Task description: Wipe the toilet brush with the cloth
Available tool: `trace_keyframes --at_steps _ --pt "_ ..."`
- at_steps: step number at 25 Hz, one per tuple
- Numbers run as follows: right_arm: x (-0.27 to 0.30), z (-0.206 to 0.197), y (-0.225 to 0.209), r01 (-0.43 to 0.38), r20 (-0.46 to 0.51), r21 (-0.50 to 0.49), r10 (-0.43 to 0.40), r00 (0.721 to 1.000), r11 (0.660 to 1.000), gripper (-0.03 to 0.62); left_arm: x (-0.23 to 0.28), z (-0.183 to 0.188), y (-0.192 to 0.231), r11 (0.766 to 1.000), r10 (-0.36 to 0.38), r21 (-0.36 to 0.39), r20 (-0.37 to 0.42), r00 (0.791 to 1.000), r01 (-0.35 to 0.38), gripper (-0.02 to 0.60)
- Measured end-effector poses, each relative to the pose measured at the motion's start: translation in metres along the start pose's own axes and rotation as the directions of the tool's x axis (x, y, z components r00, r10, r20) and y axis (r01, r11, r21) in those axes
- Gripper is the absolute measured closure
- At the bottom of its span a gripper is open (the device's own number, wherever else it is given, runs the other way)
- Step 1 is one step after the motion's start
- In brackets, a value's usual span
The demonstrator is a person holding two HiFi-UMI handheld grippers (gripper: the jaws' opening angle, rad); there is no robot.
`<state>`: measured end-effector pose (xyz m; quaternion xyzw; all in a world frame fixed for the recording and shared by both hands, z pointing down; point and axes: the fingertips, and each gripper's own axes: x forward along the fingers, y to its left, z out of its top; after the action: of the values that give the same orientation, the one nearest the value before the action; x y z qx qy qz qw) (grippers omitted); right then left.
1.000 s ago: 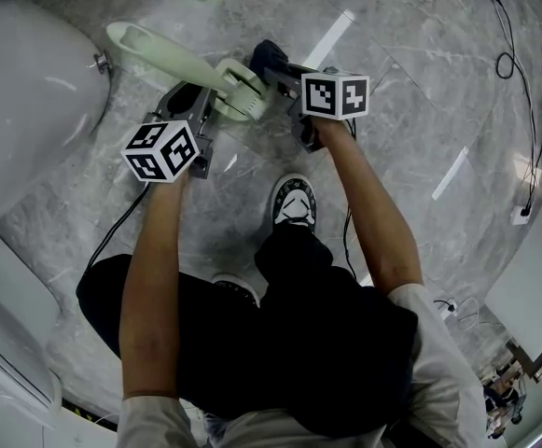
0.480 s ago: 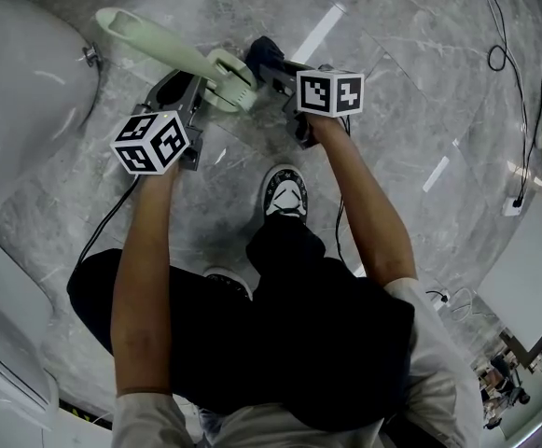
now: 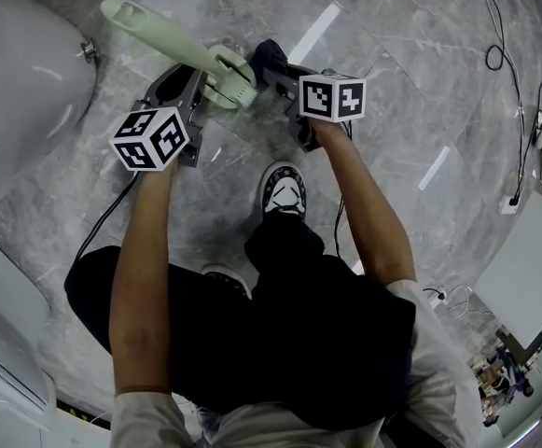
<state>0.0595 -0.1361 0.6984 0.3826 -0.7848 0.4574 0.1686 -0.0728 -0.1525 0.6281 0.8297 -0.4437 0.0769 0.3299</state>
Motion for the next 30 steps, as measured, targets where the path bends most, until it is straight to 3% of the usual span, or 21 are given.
trace_keyframes --at_steps 22,30 --pt "-0.015 -0.028 0.005 0.014 -0.044 -0.047 -0.016 0.999 0.999 0.510 -0.002 0.000 -0.001 1.000 0.007 -0.004 0.001 1.000 -0.007 0.581" --pt "-0.016 -0.039 0.014 -0.019 -0.051 0.007 0.020 0.998 1.000 0.510 -0.001 0.000 0.000 1.000 0.008 0.001 0.005 1.000 -0.008 0.581"
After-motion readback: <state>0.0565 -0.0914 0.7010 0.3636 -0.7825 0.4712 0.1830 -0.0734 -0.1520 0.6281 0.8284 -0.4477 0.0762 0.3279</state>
